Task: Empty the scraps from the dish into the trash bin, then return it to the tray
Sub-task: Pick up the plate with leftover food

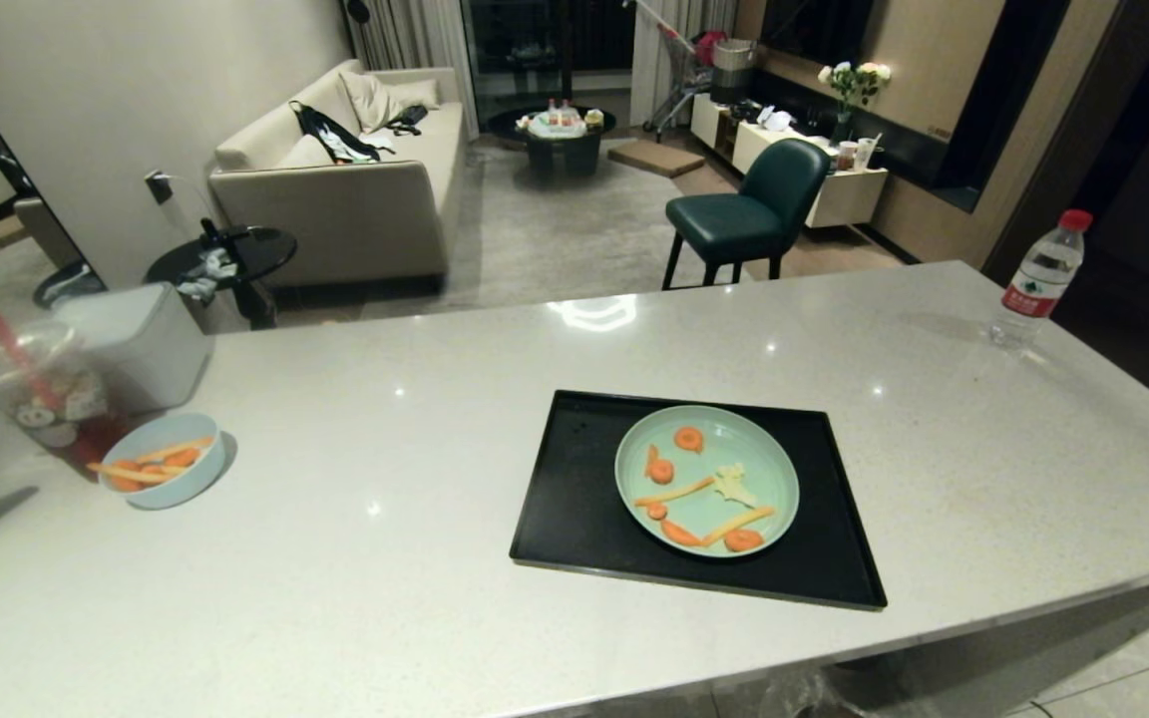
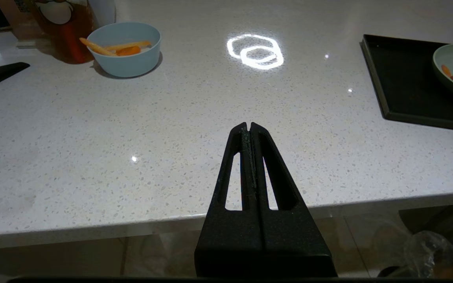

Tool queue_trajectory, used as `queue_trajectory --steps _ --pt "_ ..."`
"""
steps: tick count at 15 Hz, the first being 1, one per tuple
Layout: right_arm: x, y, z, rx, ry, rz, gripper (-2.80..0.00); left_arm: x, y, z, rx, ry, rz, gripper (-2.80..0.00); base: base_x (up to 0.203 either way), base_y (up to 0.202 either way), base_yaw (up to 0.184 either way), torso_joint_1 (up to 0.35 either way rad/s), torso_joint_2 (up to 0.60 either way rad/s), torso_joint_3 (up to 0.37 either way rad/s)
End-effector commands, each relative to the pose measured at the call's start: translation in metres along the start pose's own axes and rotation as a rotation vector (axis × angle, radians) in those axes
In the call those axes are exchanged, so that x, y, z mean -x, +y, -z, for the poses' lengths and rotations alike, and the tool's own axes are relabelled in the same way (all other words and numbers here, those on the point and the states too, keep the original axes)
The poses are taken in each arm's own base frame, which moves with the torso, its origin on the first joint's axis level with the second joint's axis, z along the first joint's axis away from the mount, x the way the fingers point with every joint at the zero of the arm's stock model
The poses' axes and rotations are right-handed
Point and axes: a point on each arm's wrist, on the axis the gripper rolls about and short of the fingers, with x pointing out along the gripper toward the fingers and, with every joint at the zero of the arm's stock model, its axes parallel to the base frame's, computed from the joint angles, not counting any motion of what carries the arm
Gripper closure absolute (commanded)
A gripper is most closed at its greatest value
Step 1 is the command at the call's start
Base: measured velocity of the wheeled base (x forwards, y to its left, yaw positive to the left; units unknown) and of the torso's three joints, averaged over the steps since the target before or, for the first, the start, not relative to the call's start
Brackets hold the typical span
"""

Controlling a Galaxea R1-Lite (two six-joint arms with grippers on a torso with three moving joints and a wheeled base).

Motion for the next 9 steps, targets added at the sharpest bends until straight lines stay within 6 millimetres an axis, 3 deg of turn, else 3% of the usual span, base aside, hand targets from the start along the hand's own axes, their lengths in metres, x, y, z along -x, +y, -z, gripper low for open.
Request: queue_trajectory --steps 1,9 --pt "-0.0001 0.0000 -0.0001 -0.008 0.001 0.000 0.00 -0.0001 0.0000 -0.0001 0.001 0.001 0.000 0.00 0.000 0.000 0.000 0.000 0.00 0.000" --pt "-0.0001 -0.0001 -0.0002 -0.025 -0.001 0.002 0.00 -0.0001 0.0000 -0.0001 0.001 0.001 -0.001 0.00 0.000 0.000 0.000 0.000 0.00 0.000"
